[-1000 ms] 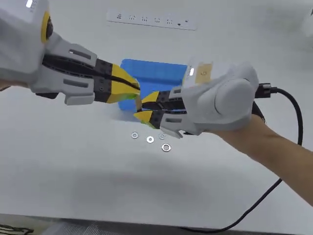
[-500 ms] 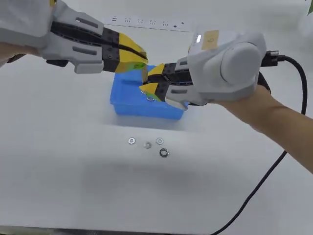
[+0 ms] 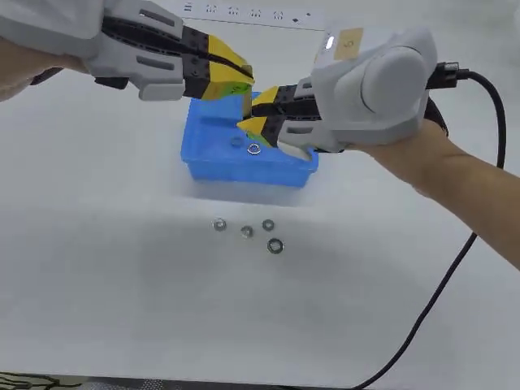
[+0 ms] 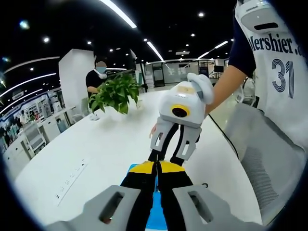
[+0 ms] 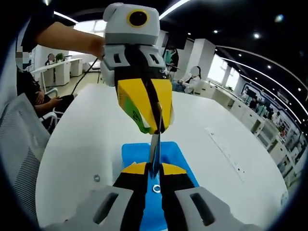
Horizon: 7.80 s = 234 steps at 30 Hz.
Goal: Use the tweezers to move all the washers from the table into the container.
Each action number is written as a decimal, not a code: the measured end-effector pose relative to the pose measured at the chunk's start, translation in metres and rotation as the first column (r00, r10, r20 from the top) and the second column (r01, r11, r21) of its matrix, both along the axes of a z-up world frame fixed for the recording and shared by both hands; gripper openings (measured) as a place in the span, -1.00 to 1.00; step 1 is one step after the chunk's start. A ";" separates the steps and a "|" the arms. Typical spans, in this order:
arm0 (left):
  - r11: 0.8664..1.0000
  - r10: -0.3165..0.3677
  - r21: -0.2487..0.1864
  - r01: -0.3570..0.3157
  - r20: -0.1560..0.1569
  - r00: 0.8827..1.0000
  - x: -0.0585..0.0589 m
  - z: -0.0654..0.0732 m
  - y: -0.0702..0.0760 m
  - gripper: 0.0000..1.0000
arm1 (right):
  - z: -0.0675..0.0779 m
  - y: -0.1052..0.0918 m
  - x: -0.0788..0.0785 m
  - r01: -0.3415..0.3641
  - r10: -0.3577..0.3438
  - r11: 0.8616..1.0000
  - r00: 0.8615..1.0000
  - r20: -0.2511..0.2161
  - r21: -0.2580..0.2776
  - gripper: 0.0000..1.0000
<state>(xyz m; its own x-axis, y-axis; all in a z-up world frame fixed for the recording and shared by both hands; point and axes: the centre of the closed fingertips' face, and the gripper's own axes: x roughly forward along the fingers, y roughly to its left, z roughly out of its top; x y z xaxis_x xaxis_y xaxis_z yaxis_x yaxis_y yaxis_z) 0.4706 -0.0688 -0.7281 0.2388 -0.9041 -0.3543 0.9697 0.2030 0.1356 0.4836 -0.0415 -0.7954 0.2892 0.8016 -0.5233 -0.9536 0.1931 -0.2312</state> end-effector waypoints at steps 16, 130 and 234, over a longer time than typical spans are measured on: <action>1.000 0.027 -0.005 -0.027 -0.036 0.999 0.004 -0.016 0.006 -0.90 | -0.018 -0.001 0.001 0.012 -0.012 1.000 1.000 -0.024 -0.021 -0.80; 0.994 -0.101 -0.046 0.095 -0.147 0.984 -0.109 -0.044 -0.052 -0.91 | -0.063 -0.051 -0.119 -0.065 0.055 0.997 0.977 -0.206 -0.044 -0.76; 1.000 -0.026 0.017 0.027 -0.038 0.999 0.013 -0.021 0.000 -0.90 | -0.037 0.002 0.008 -0.180 0.184 0.983 0.966 -0.182 0.041 -0.81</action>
<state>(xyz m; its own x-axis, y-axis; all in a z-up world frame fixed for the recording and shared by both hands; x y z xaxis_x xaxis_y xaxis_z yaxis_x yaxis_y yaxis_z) 0.4833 -0.0688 -0.7492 0.2013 -0.9035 -0.3783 0.9792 0.1752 0.1024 0.4913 -0.0399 -0.8322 0.0376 0.8445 -0.5342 -0.9988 0.0155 -0.0457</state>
